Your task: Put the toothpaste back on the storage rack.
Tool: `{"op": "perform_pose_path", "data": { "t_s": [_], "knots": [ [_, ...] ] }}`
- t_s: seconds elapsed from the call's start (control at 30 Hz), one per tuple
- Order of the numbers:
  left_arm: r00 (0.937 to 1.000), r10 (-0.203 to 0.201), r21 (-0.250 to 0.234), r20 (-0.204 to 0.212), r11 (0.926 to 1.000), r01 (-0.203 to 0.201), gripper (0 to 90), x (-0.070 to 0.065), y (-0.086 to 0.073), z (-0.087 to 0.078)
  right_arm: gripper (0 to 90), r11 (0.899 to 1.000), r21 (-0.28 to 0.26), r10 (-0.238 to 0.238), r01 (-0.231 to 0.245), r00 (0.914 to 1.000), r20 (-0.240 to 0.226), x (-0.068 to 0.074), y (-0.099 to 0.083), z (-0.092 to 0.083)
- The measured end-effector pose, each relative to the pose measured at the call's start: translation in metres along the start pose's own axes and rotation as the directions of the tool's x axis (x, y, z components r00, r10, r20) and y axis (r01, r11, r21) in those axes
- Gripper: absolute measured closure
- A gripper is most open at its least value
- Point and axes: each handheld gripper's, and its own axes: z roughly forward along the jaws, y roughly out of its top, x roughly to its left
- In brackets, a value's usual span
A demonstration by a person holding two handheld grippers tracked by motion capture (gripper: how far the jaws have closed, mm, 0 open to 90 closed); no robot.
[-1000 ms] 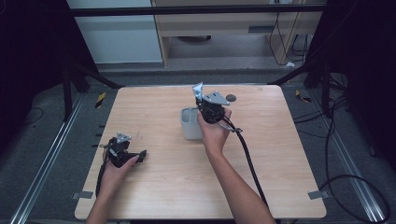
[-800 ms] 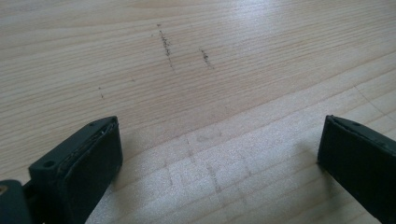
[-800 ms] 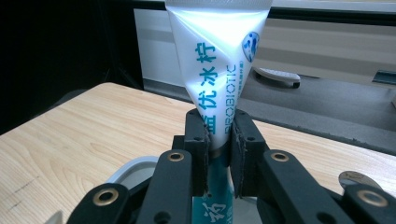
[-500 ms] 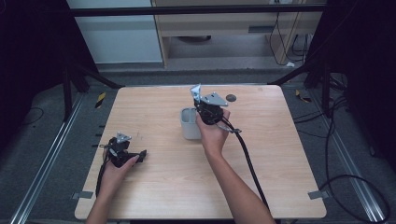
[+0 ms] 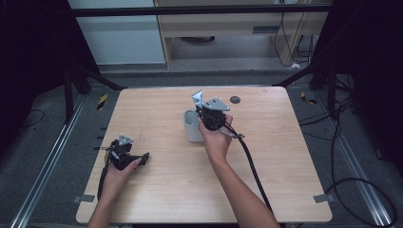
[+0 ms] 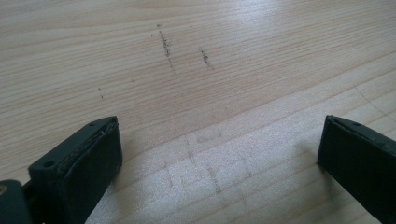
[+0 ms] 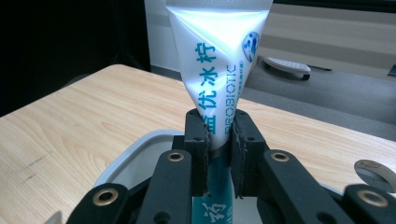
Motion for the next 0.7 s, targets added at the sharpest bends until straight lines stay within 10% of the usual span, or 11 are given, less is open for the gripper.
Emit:
{"op": "perform_pose_path", "data": {
  "t_s": [0.7],
  "knots": [
    [1.0000,0.000,0.000,0.000,1.0000,0.000,0.0,0.0000,0.0001,0.0001,78.6,0.998,0.057,0.010,-0.009,0.9997,-0.021,0.0007,-0.0059,0.0042]
  ]
}}
